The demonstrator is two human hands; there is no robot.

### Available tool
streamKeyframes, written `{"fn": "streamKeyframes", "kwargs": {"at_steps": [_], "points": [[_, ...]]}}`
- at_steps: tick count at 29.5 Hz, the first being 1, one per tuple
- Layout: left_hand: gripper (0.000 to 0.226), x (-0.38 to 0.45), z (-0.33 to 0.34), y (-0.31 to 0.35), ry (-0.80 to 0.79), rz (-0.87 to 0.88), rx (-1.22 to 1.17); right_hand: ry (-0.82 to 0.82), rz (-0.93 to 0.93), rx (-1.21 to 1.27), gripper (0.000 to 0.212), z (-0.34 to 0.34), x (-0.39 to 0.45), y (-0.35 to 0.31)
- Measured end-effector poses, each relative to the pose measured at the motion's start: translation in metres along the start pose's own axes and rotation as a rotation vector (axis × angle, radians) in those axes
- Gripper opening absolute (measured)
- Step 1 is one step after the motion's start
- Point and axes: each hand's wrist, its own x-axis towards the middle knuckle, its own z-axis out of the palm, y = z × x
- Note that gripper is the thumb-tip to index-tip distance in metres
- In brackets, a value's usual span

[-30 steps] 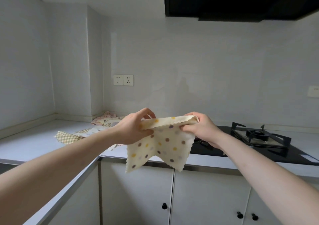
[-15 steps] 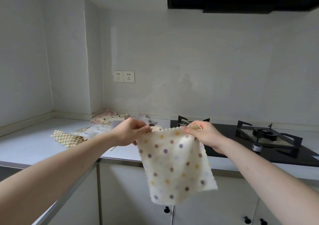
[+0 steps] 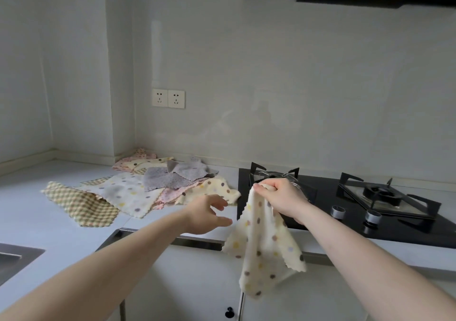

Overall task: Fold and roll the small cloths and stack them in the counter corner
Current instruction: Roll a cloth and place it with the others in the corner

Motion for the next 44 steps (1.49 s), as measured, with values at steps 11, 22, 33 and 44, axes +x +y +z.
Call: {"fn": "streamKeyframes", "kwargs": {"at_steps": [11,22,33,44], "points": [[0.038,0.002,-0.016,0.001,0.148,-0.011,-0.030,0.082,-0.064,0.031,0.023,-0.019,0.008,-0.008],[0.049,-0.025,-0.067,0.006,0.411,-0.035,0.097,0.153,-0.027,-0.087,0.029,-0.019,-0.005,-0.007],[0.038,0.015,-0.058,-0.008,0.374,-0.121,0.120,0.180,0.034,-0.180,0.016,-0.004,0.026,0.022],[0.032,0.067,-0.048,-0.011,0.416,-0.076,-0.107,0.329,0.131,0.045,0.011,-0.003,0.069,0.044]]}}
